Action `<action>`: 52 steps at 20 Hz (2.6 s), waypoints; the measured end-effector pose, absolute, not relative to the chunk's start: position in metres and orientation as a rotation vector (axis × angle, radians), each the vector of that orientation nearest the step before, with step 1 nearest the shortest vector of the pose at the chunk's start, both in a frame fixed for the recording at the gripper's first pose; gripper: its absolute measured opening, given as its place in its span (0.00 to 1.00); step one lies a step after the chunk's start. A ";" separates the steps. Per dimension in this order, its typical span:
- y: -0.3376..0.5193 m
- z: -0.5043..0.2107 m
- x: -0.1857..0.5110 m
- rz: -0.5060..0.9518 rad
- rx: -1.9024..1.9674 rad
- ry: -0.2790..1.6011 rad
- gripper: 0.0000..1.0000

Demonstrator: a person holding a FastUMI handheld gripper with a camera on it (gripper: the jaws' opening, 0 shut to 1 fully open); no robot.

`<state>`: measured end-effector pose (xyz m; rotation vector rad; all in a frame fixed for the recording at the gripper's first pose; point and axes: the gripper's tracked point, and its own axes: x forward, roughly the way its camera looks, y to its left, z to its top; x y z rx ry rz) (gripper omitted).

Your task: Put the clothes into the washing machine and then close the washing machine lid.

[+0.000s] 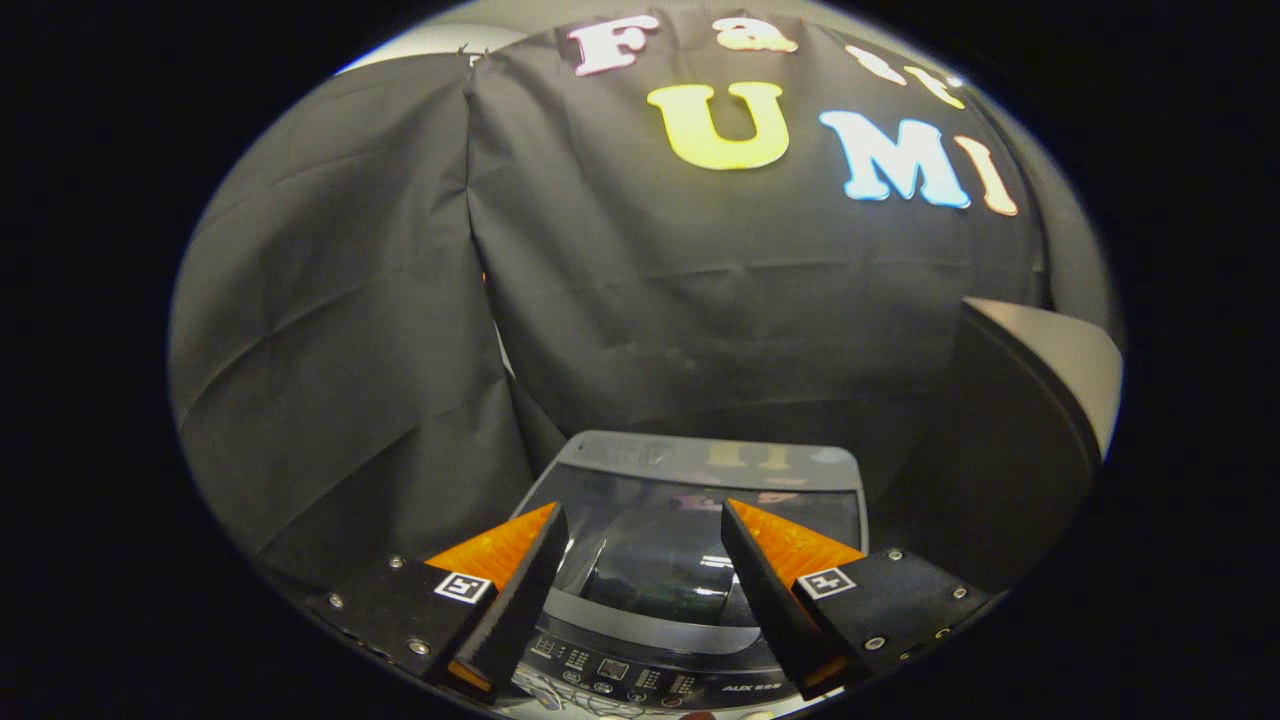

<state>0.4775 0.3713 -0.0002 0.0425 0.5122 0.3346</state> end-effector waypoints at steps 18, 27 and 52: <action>0.200 0.152 0.324 0.309 0.034 0.163 0.95; 0.085 0.183 0.253 0.169 -0.015 0.085 0.95; -0.001 0.172 0.183 0.036 0.005 0.052 0.95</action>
